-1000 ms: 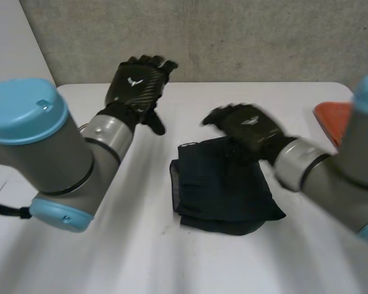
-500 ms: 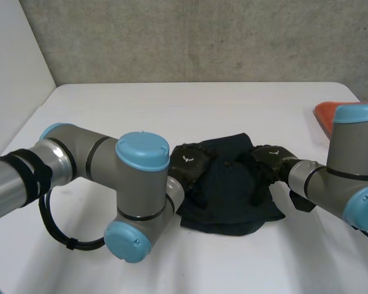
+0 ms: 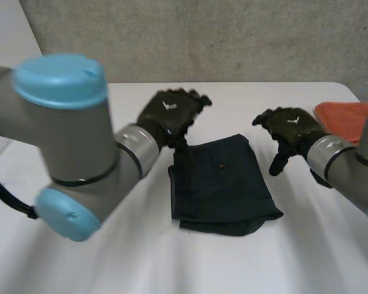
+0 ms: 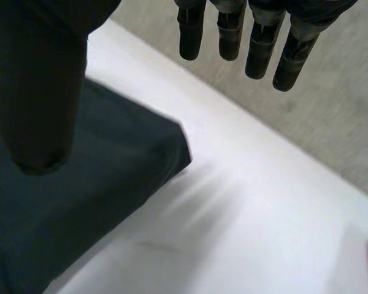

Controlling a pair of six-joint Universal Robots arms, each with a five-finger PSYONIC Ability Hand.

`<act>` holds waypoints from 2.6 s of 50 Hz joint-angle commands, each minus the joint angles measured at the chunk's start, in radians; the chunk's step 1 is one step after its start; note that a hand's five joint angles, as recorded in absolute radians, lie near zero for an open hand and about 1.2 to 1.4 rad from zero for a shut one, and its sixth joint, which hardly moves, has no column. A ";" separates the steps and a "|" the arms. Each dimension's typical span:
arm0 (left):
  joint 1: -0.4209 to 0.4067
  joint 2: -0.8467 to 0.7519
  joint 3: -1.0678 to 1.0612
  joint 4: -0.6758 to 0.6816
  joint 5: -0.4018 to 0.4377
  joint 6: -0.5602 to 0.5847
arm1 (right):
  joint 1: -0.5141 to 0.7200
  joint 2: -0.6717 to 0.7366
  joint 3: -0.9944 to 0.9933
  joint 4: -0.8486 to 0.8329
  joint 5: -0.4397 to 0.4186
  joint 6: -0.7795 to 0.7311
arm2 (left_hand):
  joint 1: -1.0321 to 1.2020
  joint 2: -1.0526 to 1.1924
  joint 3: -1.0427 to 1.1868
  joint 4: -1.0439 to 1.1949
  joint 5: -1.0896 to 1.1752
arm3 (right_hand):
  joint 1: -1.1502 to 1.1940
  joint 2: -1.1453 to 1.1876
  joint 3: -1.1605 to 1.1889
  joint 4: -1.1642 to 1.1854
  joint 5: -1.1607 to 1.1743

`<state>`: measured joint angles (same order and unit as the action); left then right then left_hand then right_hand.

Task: Fold the laundry.

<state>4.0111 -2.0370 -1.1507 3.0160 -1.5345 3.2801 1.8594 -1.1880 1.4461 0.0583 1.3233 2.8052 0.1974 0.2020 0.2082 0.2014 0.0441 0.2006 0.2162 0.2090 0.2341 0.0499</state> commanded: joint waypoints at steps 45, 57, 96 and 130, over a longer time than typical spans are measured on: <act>0.068 0.147 -0.101 -0.170 0.208 -0.043 | 0.208 0.179 0.310 -0.551 0.119 -0.135 | 0.007 0.003 -0.004 0.003 -0.014 | 0.518 0.503 0.510 0.485 0.495; 0.068 0.152 -0.109 -0.163 0.209 -0.043 | 0.207 0.255 0.137 -0.537 0.139 -0.130 | 0.007 0.003 -0.004 0.003 -0.014 | 0.791 0.775 0.783 0.758 0.767; 0.082 0.133 -0.113 -0.103 0.211 -0.103 | -0.190 0.453 -0.600 -0.287 -0.015 -0.254 | 0.004 0.000 -0.006 0.000 -0.017 | 1.196 1.180 1.187 1.162 1.172; 0.059 0.078 -0.115 -0.103 0.159 -0.102 | -0.594 0.907 -1.181 -0.256 -0.512 -0.006 | 0.022 0.017 0.011 0.018 0.001 | 1.196 1.180 1.187 1.162 1.172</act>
<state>4.0705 -1.9347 -1.2631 2.9141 -1.3543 3.1768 1.2883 -0.3422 0.2018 -0.1909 0.8607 2.8137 0.1973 0.2020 0.2081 0.2015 0.0441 0.9366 1.1697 1.1452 1.1945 0.9190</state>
